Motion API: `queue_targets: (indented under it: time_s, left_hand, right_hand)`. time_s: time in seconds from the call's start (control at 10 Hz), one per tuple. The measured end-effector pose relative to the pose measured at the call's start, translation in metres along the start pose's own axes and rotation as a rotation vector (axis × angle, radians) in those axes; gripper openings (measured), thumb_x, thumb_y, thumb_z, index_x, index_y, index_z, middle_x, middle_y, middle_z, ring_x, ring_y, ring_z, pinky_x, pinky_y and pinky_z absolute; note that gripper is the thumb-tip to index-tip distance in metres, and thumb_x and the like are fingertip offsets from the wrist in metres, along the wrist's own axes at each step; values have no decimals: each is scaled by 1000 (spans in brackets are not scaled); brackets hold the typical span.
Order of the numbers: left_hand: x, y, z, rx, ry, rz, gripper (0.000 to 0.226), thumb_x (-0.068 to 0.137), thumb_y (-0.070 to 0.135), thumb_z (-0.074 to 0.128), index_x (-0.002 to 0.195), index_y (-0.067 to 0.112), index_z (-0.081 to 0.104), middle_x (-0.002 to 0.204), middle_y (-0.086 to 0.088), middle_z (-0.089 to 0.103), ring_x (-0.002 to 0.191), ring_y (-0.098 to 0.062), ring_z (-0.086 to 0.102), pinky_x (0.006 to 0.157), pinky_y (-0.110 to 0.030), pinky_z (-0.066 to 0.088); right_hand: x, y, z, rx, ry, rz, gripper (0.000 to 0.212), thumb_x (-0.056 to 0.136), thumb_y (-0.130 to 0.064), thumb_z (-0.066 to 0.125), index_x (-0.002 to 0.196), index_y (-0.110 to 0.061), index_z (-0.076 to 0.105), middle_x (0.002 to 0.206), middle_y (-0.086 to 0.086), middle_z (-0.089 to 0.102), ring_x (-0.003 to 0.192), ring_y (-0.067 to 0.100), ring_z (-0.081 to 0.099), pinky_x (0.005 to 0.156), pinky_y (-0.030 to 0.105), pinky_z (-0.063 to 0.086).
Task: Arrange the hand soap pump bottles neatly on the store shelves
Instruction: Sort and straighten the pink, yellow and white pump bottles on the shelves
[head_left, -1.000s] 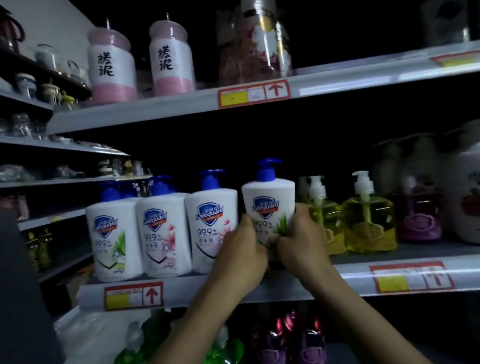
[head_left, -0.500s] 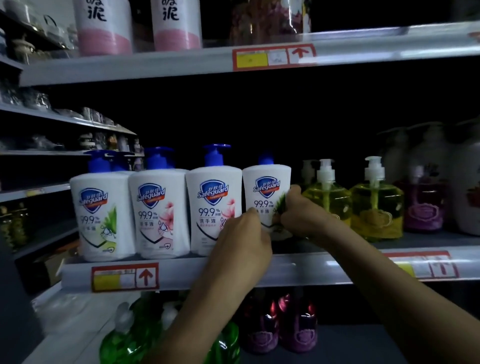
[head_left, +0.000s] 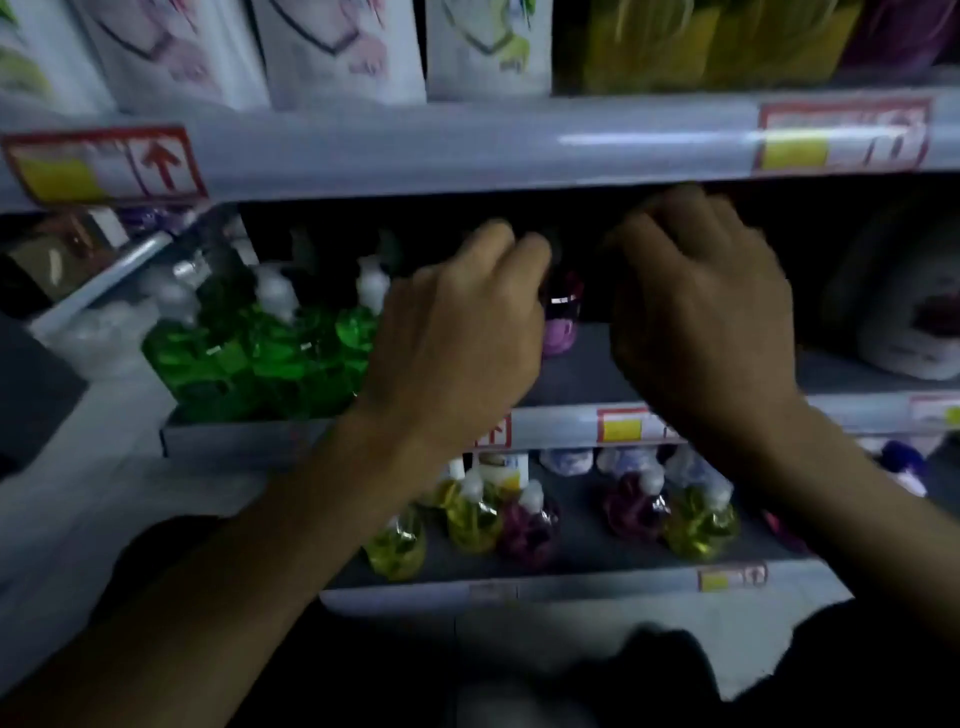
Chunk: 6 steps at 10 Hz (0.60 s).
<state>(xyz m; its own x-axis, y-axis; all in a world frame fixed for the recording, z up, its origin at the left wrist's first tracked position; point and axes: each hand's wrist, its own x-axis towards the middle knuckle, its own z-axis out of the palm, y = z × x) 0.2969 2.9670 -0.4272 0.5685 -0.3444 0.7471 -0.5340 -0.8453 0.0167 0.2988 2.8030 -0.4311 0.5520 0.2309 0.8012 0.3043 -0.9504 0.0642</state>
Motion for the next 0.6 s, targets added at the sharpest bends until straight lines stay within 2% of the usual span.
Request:
queue_targets:
  time_s: [0.1, 0.2, 0.3, 0.4, 0.5, 0.6]
  left_hand:
    - [-52, 10, 56, -12, -262, 74, 8, 82, 9, 50, 84, 12, 56, 80, -9, 53, 54, -35, 53, 44, -39, 46]
    - [-96, 20, 120, -18, -625, 78, 10, 80, 15, 48, 86, 15, 56, 87, -5, 56, 66, -34, 61, 50, -36, 45]
    - [-109, 36, 168, -12, -904, 41, 9, 86, 14, 49, 89, 17, 57, 95, -4, 61, 82, -31, 63, 55, -34, 35]
    - [-99, 55, 198, -83, -970, 49, 9, 89, 13, 48, 80, 16, 49, 92, -8, 62, 86, -31, 62, 58, -33, 36]
    - [-81, 79, 225, -205, -965, 47, 8, 90, 12, 47, 85, 13, 53, 95, -15, 62, 87, -36, 60, 60, -34, 38]
    - [-64, 111, 253, -381, -909, -22, 19, 88, 12, 48, 99, 11, 62, 102, -19, 63, 95, -38, 61, 70, -36, 45]
  right_hand:
    - [-65, 18, 29, 127, -295, 4, 13, 75, -15, 51, 79, -15, 63, 78, 11, 60, 65, 37, 59, 50, 36, 43]
    - [-139, 27, 68, 70, -991, 129, 18, 82, -17, 55, 97, -20, 64, 102, 9, 66, 91, 35, 66, 65, 36, 50]
    - [-183, 46, 96, 63, -1409, 163, 35, 88, -21, 49, 121, -21, 60, 127, 10, 59, 118, 30, 57, 94, 35, 48]
    - [-186, 79, 99, 53, -1442, 360, 33, 93, -17, 48, 123, -9, 59, 128, 15, 58, 117, 30, 56, 89, 29, 44]
    - [-164, 157, 98, -13, -1510, 558, 26, 96, -17, 50, 116, -6, 61, 115, 18, 63, 100, 30, 61, 88, 34, 47]
    - [-173, 258, 106, -93, -1443, 819, 28, 93, -20, 55, 115, -4, 62, 116, 19, 65, 101, 33, 62, 91, 36, 49]
